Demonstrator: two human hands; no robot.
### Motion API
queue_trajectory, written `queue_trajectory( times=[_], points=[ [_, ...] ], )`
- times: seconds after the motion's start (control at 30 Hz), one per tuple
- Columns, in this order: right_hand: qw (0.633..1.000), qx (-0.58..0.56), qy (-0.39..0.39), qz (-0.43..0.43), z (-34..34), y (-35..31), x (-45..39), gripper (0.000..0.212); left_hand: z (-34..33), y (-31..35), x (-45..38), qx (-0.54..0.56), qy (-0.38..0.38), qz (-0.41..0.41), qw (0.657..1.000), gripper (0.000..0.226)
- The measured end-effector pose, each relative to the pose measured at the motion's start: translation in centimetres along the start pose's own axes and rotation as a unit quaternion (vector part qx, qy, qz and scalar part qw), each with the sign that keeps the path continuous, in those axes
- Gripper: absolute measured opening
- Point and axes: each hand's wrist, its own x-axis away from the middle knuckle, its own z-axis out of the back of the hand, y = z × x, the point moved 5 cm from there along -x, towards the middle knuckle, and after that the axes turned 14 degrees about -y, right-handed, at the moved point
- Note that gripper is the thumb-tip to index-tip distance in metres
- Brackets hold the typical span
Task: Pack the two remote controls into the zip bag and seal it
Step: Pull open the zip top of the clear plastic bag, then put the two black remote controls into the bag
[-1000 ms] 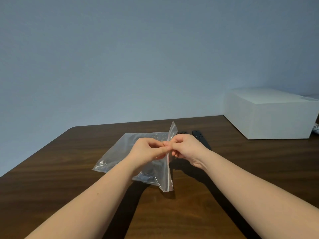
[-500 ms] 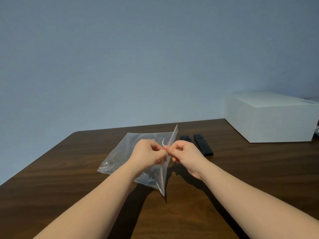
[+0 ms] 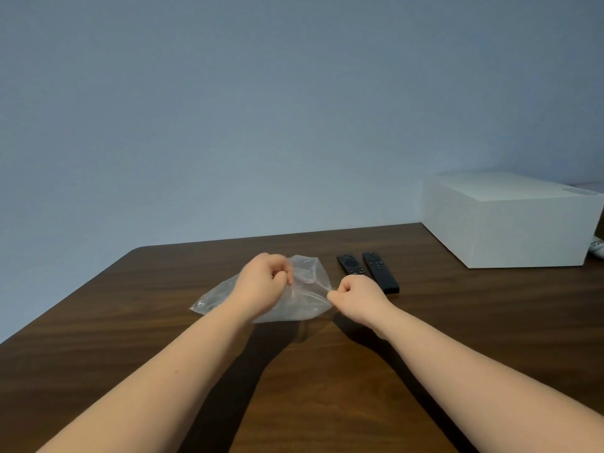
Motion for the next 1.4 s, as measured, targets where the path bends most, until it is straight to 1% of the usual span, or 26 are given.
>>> queue_trajectory(
  times=[0.1, 0.17, 0.2, 0.23, 0.27, 0.3, 0.33, 0.37, 0.4, 0.47, 0.5, 0.53, 0.6, 0.67, 0.77, 0.83, 0.87, 0.9, 0.93, 1.0, 1.07, 1.1, 1.17, 1.2, 1.3, 1.4],
  points=[
    [0.997, 0.061, 0.013, -0.036, 0.6, 1.1, -0.1, 0.025, 2.3, -1.1, -0.5, -0.045, 0.025, 0.052, 0.997, 0.026],
    [0.996, 0.082, 0.017, -0.031, 0.6, 1.1, -0.2, 0.031, 3.3, -1.5, -0.7, -0.074, 0.043, 0.077, 0.993, 0.030],
    [0.995, 0.091, 0.013, -0.027, 0.4, 0.9, -0.3, 0.034, 3.4, -1.5, -0.8, -0.100, 0.046, 0.084, 0.990, 0.035],
    [0.994, 0.101, 0.006, -0.029, 0.2, 0.6, -0.4, 0.035, 3.2, -1.5, -0.9, -0.132, 0.044, 0.089, 0.986, 0.036],
    [0.993, 0.114, -0.001, -0.032, -0.1, 0.4, -0.5, 0.035, 3.0, -1.3, -1.0, -0.155, 0.044, 0.091, 0.983, 0.028],
    [0.991, 0.130, -0.005, -0.032, -0.4, 0.1, -0.6, 0.031, 2.8, -1.0, -1.0, -0.169, 0.042, 0.089, 0.981, 0.015],
    [0.989, 0.146, -0.002, -0.030, -0.5, -0.2, -0.6, 0.024, 2.6, -0.8, -1.1, -0.172, 0.033, 0.076, 0.982, 0.005],
    [0.987, 0.161, 0.011, -0.024, -0.4, -0.5, -0.4, 0.014, 2.2, -0.6, -1.1, -0.169, 0.022, 0.057, 0.984, 0.018],
    [0.985, 0.171, 0.031, -0.005, -0.3, -0.9, -0.2, 0.015, 1.9, -0.4, -1.1, -0.160, 0.007, 0.033, 0.987, 0.028],
    [0.976, 0.193, 0.071, 0.073, -0.4, -2.1, 0.1, 0.050, 1.4, 0.5, -0.9, -0.143, -0.017, -0.027, 0.989, 0.040],
    [0.969, 0.203, 0.087, 0.114, -0.5, -2.7, 0.3, 0.062, 1.0, 0.9, -0.7, -0.140, -0.036, -0.053, 0.988, 0.043],
    [0.963, 0.206, 0.099, 0.143, -0.5, -3.3, 0.5, 0.067, 0.7, 1.2, -0.5, -0.139, -0.050, -0.074, 0.986, 0.046],
    [0.963, 0.188, 0.113, 0.159, -0.3, -3.7, 0.2, 0.066, 0.3, 1.3, -0.4, -0.136, -0.073, -0.093, 0.984, 0.050],
    [0.967, 0.176, 0.118, 0.141, -0.1, -3.2, -0.2, 0.066, 0.2, 1.0, -0.4, -0.149, -0.085, -0.102, 0.980, 0.056],
    [0.962, 0.212, 0.115, 0.125, 0.1, -2.2, -0.5, 0.065, 0.4, 0.2, -0.3, -0.255, -0.114, -0.102, 0.955, 0.069],
    [0.959, 0.232, 0.117, 0.111, 0.1, -1.3, -0.7, 0.055, 0.8, -0.7, -0.3, -0.309, -0.110, -0.097, 0.940, 0.073],
    [0.959, 0.238, 0.115, 0.106, 0.1, -0.8, -0.9, 0.047, 1.1, -1.1, -0.3, -0.318, -0.085, -0.095, 0.939, 0.071],
    [0.960, 0.233, 0.110, 0.106, 0.1, -0.5, -1.0, 0.037, 1.4, -1.4, -0.2, -0.317, -0.046, -0.093, 0.943, 0.063],
    [0.965, 0.215, 0.105, 0.110, 0.2, -0.2, -1.0, 0.031, 1.8, -1.7, -0.1, -0.307, -0.005, -0.087, 0.948, 0.050],
    [0.979, 0.136, 0.101, 0.118, 0.7, 0.2, -0.8, 0.039, 2.1, -2.3, 0.0, -0.275, 0.049, -0.063, 0.958, 0.026],
    [0.984, 0.038, 0.136, 0.104, 1.9, 0.6, -0.5, 0.046, 1.9, -3.1, 0.0, -0.249, 0.059, -0.033, 0.966, 0.021],
    [0.982, 0.018, 0.166, 0.087, 2.6, 1.0, -0.5, 0.046, 1.8, -3.5, 0.0, -0.238, 0.058, -0.020, 0.969, 0.021],
    [0.975, 0.081, 0.205, 0.039, 3.6, 1.8, -0.8, 0.040, 1.3, -4.1, -0.1, -0.226, 0.056, -0.004, 0.972, 0.021],
    [0.971, 0.134, 0.198, 0.011, 3.7, 2.1, -1.1, 0.038, 1.0, -4.4, -0.1, -0.220, 0.052, 0.003, 0.974, 0.021],
    [0.956, 0.255, 0.133, -0.065, 2.7, 2.8, -2.3, 0.043, 0.0, -5.0, -0.1, -0.184, 0.037, 0.018, 0.982, 0.017],
    [0.941, 0.298, 0.132, -0.095, 2.3, 2.5, -2.8, 0.033, -0.8, -5.3, 0.0, -0.150, 0.017, 0.028, 0.988, 0.018]
  ],
)
